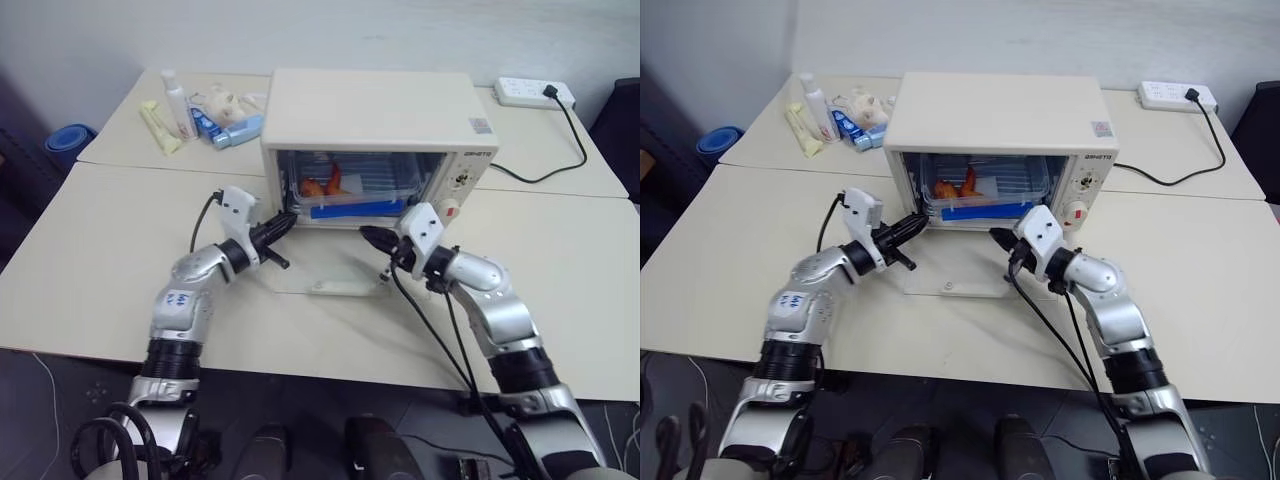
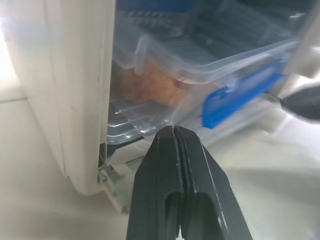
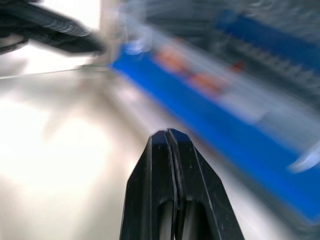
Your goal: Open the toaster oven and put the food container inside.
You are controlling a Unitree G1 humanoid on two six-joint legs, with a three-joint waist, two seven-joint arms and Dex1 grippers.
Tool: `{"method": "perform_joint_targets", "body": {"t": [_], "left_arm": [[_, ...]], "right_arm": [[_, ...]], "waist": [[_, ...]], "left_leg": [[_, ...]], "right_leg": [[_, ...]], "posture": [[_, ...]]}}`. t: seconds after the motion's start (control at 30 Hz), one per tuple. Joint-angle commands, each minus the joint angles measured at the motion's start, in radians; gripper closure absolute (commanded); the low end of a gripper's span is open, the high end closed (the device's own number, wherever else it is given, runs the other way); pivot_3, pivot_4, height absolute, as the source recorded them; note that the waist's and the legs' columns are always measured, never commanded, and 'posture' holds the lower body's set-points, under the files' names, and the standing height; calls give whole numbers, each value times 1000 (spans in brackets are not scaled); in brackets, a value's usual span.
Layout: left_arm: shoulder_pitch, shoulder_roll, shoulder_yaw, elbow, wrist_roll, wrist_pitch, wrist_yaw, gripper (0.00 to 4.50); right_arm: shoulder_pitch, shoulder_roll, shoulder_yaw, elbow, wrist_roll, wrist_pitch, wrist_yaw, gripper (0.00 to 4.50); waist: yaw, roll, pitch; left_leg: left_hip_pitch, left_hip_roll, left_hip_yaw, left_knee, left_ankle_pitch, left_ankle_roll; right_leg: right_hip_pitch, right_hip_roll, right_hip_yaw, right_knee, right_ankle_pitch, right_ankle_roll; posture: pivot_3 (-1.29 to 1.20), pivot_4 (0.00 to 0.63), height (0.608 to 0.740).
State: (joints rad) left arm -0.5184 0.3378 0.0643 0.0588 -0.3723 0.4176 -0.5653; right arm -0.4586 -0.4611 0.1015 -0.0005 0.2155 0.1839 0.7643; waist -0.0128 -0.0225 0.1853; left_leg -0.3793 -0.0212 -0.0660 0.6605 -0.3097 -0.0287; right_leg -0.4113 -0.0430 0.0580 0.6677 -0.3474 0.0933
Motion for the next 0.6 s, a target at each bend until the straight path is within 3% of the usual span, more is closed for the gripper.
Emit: {"method": "perform_joint_targets", "body": {"t": [0.03,0.1,0.23,0.3,0.43,0.6], "left_arm": [[77,150,99,-213,-159,65,-187,3759],[152,281,139,-286,-249,103,-357,3199],[259,461,210,-220,-267,-17,-640,1968],[271,515,220,-167,-259,-72,-745,1370],[220,539,224,-108,-293,-55,-792,75],[189,534,218,-108,-328,10,-794,29]], "right_arm": [[77,-110,-122,-176,109,53,82,4500],[136,-178,-187,-180,144,33,136,4500],[231,-315,-227,-16,103,-113,290,4500],[244,-346,-217,110,78,-205,352,4500],[206,-314,-176,295,46,-318,403,4500],[153,-209,-178,345,92,-379,421,4500]], "waist": [[-5,0,0],[-14,0,0],[-14,1,1],[-14,1,1],[-15,2,2],[-25,3,2]], "left_leg": [[0,0,0,0,0,0],[-1,1,-1,0,0,0],[6,1,-1,-5,-3,4],[14,1,-1,-9,-3,6],[15,1,-1,-9,-3,6],[12,2,-1,-9,-3,6]], "right_leg": [[0,0,0,0,0,0],[0,0,0,-1,0,0],[8,0,-1,-7,0,0],[16,0,-1,-12,0,-1],[17,0,-2,-13,0,-1],[13,0,-1,-8,0,0]], "posture": [[0,150,740],[0,150,740],[0,150,740],[0,150,740],[0,150,740],[0,150,740]]}}
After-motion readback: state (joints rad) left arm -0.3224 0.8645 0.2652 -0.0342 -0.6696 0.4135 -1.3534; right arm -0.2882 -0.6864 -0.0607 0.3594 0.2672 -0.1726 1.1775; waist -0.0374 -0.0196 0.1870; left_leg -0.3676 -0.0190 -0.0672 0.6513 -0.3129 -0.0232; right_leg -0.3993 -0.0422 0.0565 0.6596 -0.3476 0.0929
